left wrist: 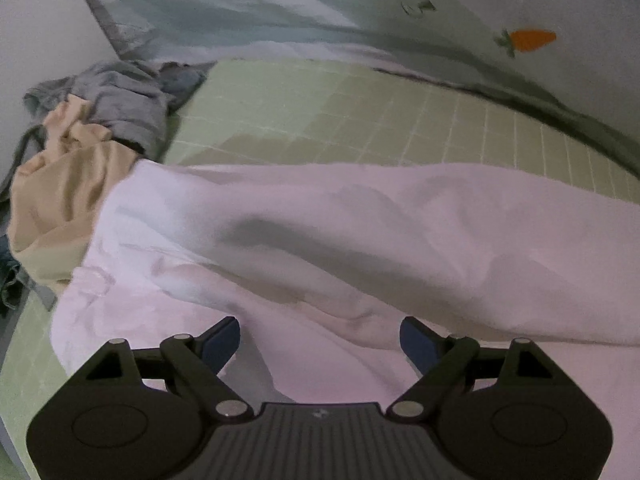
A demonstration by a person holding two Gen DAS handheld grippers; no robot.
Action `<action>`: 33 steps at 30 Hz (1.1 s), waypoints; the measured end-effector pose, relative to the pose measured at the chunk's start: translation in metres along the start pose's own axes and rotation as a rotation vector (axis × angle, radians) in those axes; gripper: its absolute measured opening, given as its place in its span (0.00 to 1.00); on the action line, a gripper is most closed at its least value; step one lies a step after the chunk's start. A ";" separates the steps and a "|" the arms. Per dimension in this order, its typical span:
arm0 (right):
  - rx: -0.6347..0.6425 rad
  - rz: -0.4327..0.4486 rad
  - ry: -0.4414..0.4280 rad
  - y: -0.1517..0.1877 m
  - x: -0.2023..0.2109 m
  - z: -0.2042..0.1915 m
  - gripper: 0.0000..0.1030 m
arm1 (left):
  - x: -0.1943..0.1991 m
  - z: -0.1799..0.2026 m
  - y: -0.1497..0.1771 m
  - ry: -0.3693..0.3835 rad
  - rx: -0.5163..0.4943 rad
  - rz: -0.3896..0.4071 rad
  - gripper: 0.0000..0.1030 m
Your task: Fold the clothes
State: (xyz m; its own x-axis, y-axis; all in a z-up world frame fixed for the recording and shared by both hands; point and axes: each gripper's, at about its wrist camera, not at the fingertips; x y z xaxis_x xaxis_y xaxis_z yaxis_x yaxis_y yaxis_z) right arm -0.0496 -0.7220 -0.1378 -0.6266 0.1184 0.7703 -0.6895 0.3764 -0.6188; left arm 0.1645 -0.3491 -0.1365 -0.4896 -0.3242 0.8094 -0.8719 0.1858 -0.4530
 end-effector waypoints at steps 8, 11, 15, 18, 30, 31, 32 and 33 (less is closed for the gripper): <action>0.126 -0.025 -0.062 -0.042 -0.052 -0.009 1.00 | -0.019 0.012 -0.011 -0.016 0.020 0.002 0.92; 0.115 0.019 -0.079 -0.060 -0.064 -0.007 1.00 | -0.026 0.007 -0.021 0.002 0.090 0.002 0.93; 0.039 0.104 -0.092 -0.076 -0.065 0.000 1.00 | -0.032 -0.007 -0.038 0.015 0.209 0.026 0.93; -0.091 0.153 -0.122 -0.077 -0.053 0.011 1.00 | -0.032 -0.024 -0.045 0.044 0.335 0.024 0.93; -0.463 0.255 -0.055 -0.093 -0.052 0.049 1.00 | -0.062 -0.042 -0.061 0.112 0.609 -0.121 0.94; -0.478 0.248 -0.021 -0.096 -0.055 0.051 0.99 | -0.064 -0.042 -0.061 0.104 0.618 -0.131 0.94; -0.502 0.243 0.008 -0.095 -0.056 0.054 0.96 | -0.066 -0.042 -0.062 0.096 0.628 -0.142 0.94; -0.528 0.239 0.035 -0.094 -0.056 0.057 0.82 | -0.066 -0.041 -0.062 0.087 0.637 -0.146 0.93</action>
State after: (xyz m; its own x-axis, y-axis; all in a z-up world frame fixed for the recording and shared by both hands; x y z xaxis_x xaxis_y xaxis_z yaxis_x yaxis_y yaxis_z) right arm 0.0301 -0.8166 -0.1317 -0.7244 0.2832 0.6285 -0.2502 0.7416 -0.6225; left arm 0.2508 -0.3010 -0.1470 -0.3877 -0.2236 0.8943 -0.7739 -0.4482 -0.4475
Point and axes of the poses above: each gripper's, at about its wrist camera, not at the fingertips, and x roughly against the way its jaws point, z to its right, y to its underside, and after that the axes turned 15 degrees about -y, right-handed
